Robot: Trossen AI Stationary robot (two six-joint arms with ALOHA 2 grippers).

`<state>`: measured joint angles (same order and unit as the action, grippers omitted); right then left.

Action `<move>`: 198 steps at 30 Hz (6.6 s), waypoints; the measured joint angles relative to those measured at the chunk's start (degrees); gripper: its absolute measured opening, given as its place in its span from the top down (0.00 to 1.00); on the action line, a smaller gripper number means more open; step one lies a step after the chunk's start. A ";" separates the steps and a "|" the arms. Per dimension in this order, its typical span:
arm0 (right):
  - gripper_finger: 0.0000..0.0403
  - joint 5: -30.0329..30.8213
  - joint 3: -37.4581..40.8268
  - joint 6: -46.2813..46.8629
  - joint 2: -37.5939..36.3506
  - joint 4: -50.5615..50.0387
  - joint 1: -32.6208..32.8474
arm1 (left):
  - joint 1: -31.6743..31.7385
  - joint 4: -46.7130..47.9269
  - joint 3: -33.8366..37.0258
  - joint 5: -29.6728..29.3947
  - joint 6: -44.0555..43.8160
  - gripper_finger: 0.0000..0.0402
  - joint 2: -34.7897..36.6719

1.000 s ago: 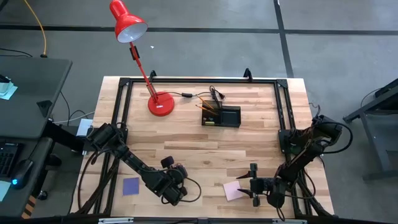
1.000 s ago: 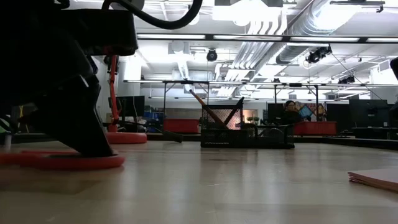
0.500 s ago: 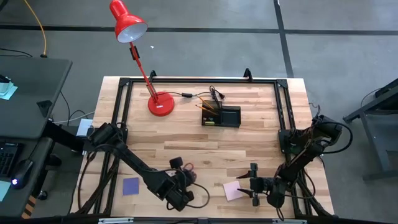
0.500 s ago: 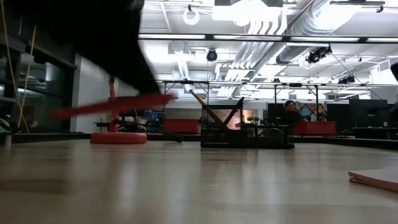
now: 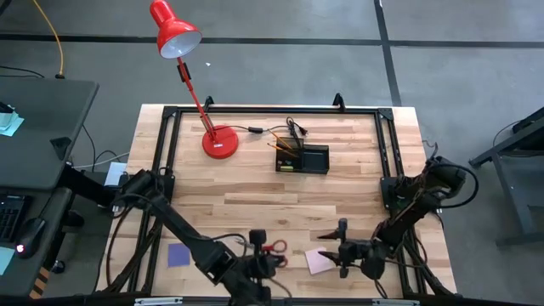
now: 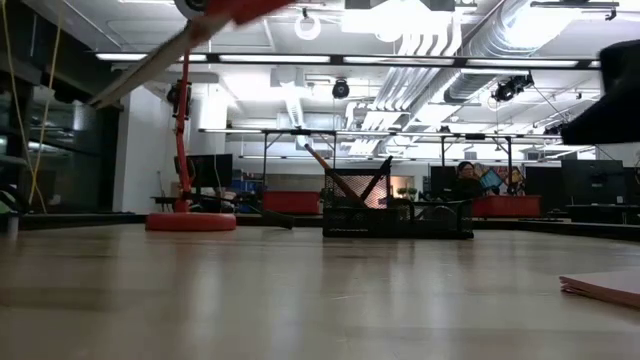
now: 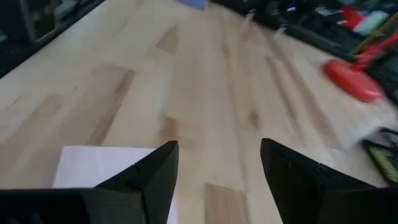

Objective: Pick and place office supplies into organizer
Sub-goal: Put the red scissors into the desk organizer

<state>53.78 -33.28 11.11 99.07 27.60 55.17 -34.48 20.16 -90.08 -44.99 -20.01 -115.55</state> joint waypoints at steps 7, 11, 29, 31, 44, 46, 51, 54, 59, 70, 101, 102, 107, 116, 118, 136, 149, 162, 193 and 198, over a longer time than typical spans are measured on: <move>0.45 -9.37 0.02 -16.04 -0.08 15.10 -1.57 | -2.80 -8.64 0.00 0.17 6.65 1.00 0.02; 0.45 -10.48 0.00 -22.24 -1.33 19.10 -1.54 | -4.14 -11.52 1.91 -0.35 6.73 1.00 0.11; 0.45 -11.10 0.00 -24.71 -3.13 19.69 -1.41 | -3.68 -39.27 20.31 2.37 10.00 1.00 0.58; 0.45 -11.67 -0.01 -25.36 -3.13 21.18 -1.41 | -3.68 -43.79 21.30 3.92 13.49 1.00 1.38; 0.45 -0.68 -0.04 -30.59 -3.63 21.49 -1.05 | -3.29 -36.53 22.74 11.03 21.89 0.99 6.91; 0.45 2.49 -0.04 -29.43 -3.64 20.39 -0.51 | -3.19 -32.95 22.77 11.03 21.88 0.99 6.86; 0.45 6.06 -0.04 -20.77 -3.67 19.60 1.93 | -0.89 -23.16 22.16 16.45 23.02 0.98 6.83; 0.45 5.82 -0.05 -14.00 -3.68 19.12 3.13 | 2.30 -20.31 20.39 26.01 25.83 0.95 7.25; 0.45 5.83 -0.07 -5.15 -3.69 14.76 4.54 | 5.51 -16.33 18.15 33.43 30.60 0.85 7.34; 0.45 5.70 -0.07 15.66 -3.69 -1.50 4.88 | 11.29 -14.52 16.78 40.60 38.20 0.56 6.23; 0.45 2.65 -0.04 20.34 -3.65 -3.61 4.85 | 17.62 -16.78 16.97 55.50 43.95 0.67 -1.07; 0.45 2.25 -0.04 20.83 -3.65 -3.63 4.86 | 17.64 -17.62 16.98 54.16 42.72 0.67 -1.16; 0.45 0.39 -0.04 23.62 -3.65 -5.27 4.86 | 17.12 -19.94 16.82 48.24 37.74 0.67 -0.89; 0.45 0.41 -0.04 24.98 -3.61 -6.16 4.86 | 16.05 -15.37 17.27 42.64 33.02 0.67 -0.56; 0.45 0.41 -0.04 24.99 -3.61 -6.15 4.86 | 16.09 -12.45 17.27 38.08 29.10 0.67 0.13; 0.45 2.45 -0.02 26.08 -3.56 -6.82 4.76 | -2.25 -43.82 48.39 -0.99 19.58 0.67 23.24; 0.45 -15.04 -5.10 35.36 -0.79 -0.09 -5.99 | -10.82 -45.70 48.04 -24.77 24.74 0.67 26.47; 0.45 -26.90 -34.95 37.17 14.01 -29.51 -7.62 | -10.98 -47.72 48.02 -23.19 28.84 0.67 26.56; 0.45 -29.51 -56.94 57.72 27.17 -63.53 -8.08 | -10.91 -47.28 48.00 -19.93 28.67 0.67 26.58; 0.45 -27.17 -56.65 54.59 27.47 -66.01 -9.18 | -10.91 -47.28 48.00 -19.93 28.85 0.67 26.58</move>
<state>26.62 -89.93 65.71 126.54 -38.41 45.99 -45.39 -27.11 -42.09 -64.93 8.84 -88.97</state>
